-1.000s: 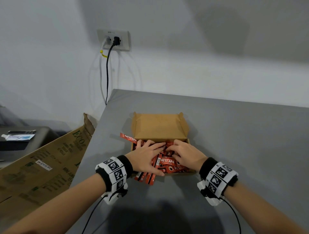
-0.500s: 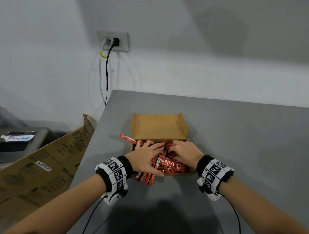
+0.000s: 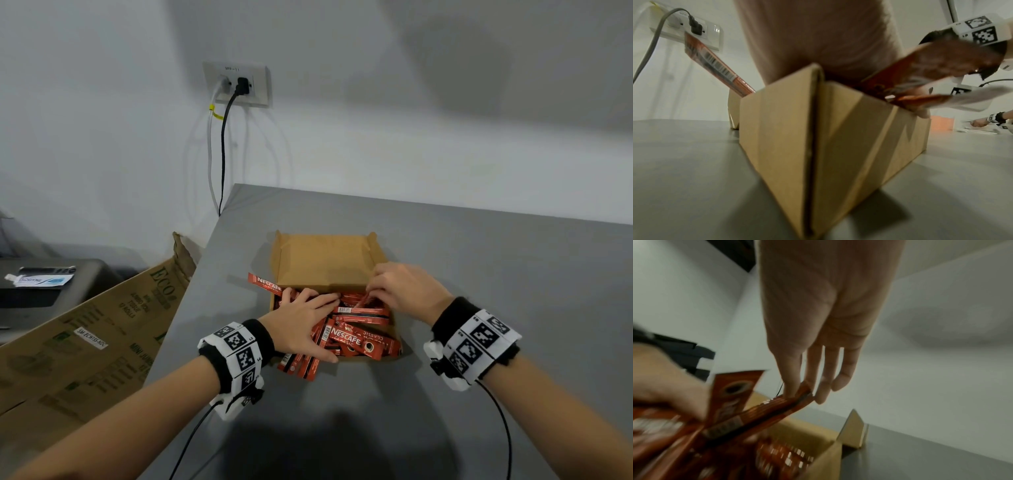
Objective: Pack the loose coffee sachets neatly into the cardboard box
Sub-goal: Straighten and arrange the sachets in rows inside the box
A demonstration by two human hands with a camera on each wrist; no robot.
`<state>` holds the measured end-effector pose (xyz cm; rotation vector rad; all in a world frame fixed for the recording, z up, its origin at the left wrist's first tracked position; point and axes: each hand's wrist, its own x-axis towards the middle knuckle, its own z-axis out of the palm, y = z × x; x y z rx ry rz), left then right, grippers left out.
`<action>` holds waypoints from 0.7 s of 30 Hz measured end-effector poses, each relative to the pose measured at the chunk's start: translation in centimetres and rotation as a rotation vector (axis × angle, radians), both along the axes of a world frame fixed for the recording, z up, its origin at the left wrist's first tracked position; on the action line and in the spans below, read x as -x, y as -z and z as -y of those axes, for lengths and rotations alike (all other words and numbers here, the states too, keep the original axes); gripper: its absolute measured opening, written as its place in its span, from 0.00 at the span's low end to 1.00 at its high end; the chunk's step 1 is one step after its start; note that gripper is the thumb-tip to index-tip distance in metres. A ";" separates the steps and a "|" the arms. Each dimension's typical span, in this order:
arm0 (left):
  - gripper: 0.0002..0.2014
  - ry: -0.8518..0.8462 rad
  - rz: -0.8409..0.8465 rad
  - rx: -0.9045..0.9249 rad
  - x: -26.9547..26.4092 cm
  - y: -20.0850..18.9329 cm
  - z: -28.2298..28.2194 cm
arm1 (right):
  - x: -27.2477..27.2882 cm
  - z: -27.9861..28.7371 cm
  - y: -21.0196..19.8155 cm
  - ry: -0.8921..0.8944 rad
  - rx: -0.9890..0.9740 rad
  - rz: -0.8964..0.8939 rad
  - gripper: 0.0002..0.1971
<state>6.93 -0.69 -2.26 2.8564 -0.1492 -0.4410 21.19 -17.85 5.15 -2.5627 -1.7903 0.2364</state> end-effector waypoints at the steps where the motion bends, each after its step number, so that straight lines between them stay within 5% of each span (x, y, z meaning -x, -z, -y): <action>1: 0.56 0.005 0.004 -0.001 0.0 0.0 0.0 | -0.4 -0.1 -0.5 0.028 -0.039 -0.011 0.13; 10: 0.52 -0.012 0.018 -0.012 0.2 -0.5 0.3 | 1.8 -6.1 -0.6 0.175 -0.428 -0.318 0.09; 21: 0.51 -0.058 -0.061 0.081 0.2 -1.4 0.5 | 2.2 -8.9 1.4 0.116 -0.067 -0.328 0.15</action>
